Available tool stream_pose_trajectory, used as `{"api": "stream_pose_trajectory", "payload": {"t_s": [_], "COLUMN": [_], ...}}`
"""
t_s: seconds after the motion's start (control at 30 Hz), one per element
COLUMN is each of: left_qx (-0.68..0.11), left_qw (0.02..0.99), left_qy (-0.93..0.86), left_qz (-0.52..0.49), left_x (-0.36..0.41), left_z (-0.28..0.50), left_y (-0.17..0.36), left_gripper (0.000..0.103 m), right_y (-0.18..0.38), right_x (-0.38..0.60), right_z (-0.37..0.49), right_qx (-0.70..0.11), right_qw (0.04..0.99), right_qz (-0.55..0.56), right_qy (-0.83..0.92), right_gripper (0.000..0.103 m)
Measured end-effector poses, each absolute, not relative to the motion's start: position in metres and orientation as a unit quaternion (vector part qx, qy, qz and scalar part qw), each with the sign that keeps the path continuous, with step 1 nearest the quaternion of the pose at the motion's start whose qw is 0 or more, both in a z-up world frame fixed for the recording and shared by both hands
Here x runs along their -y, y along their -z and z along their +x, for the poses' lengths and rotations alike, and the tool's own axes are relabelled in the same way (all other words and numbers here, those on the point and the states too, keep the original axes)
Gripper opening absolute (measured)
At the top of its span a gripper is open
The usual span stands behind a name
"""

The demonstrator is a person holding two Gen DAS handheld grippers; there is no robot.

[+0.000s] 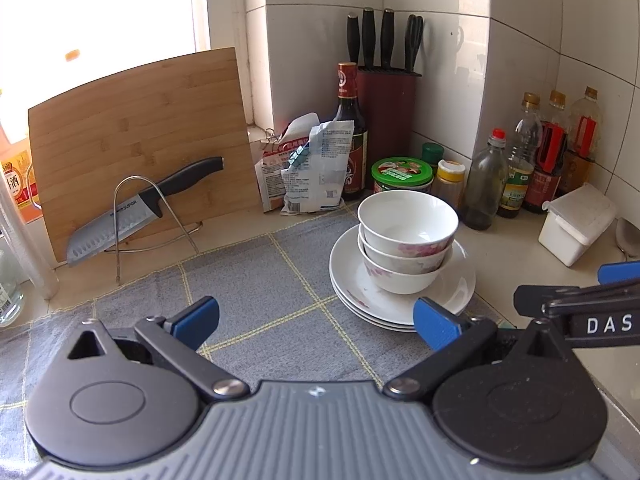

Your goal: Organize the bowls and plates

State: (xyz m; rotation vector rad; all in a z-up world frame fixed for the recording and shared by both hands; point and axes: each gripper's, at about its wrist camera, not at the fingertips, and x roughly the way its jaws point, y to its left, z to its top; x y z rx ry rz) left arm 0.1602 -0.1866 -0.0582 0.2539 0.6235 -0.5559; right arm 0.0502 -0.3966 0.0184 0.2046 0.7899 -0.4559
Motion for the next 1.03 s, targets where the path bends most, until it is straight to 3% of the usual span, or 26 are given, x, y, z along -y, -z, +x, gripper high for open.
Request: {"api": "stream_pose_trajectory", "payload": {"t_s": [1.03], "left_qx": [-0.298], "left_qw": [0.906], "left_qy": [0.273], "left_qz": [0.125], "left_x": [0.1931], "left_z": [0.155], "left_y": [0.0534], "left_gripper": [0.102], "right_y": [-0.0194], "right_x": [0.4025], "right_z": [0.0469], "right_qx": [-0.382], "right_qw": [0.893], "right_qz": [0.098], "right_qy": [0.219], "right_gripper": [0.103]}}
